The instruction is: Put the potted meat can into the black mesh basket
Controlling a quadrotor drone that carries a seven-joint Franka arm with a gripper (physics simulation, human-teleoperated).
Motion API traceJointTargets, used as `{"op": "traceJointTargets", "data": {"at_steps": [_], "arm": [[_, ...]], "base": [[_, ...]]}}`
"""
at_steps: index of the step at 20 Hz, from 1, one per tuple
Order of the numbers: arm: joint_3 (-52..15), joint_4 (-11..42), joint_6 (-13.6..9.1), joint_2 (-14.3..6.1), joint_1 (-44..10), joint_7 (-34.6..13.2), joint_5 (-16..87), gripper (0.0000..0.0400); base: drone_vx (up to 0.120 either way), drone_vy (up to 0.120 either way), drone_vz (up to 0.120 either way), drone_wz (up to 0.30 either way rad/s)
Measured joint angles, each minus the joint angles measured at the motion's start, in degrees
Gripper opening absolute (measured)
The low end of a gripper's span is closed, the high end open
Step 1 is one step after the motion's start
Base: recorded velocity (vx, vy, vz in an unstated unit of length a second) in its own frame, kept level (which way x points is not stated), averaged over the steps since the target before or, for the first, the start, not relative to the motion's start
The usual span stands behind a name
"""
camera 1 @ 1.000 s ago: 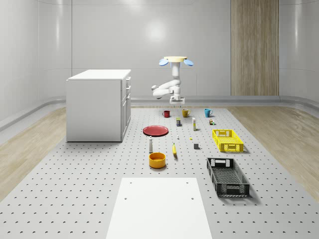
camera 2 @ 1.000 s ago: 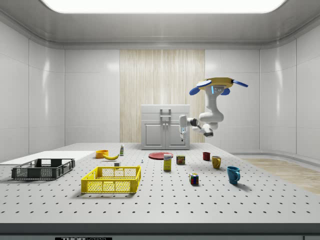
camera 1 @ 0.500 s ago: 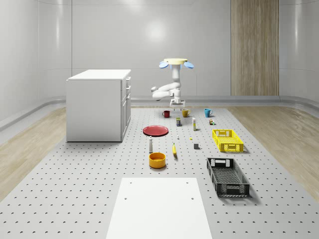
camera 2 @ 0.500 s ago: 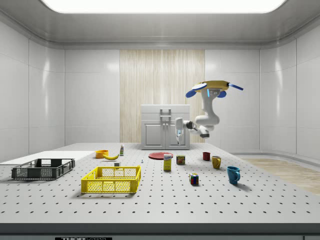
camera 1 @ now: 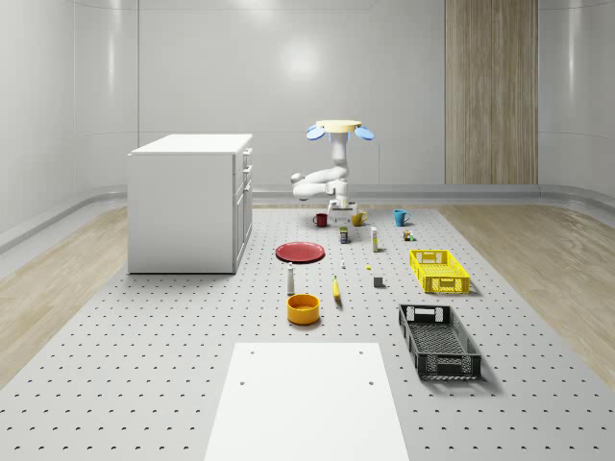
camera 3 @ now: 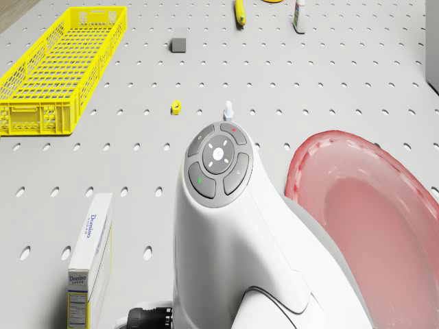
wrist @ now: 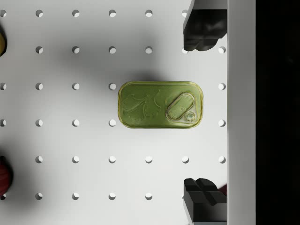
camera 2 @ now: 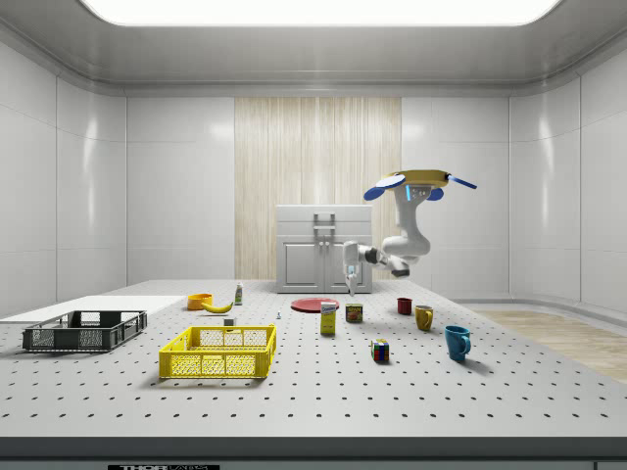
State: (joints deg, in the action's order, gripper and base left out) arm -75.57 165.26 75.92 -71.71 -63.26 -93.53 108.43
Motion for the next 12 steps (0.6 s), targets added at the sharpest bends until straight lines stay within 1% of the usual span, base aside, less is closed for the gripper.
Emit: {"op": "traceJointTargets", "data": {"at_steps": [8,10,12], "arm": [[-0.5,-0.1,1.7,-1.9,-0.5,-0.5,-0.9,0.04],[-0.6,-0.1,2.2,-2.3,-0.7,-0.6,-1.1,0.04],[-0.7,-0.2,2.6,-2.8,-0.8,-0.7,-1.3,0.04]], "base": [[0.0,0.0,-0.12,0.0],[0.0,0.0,0.0,0.0],[0.0,0.12,0.0,0.0]]}}
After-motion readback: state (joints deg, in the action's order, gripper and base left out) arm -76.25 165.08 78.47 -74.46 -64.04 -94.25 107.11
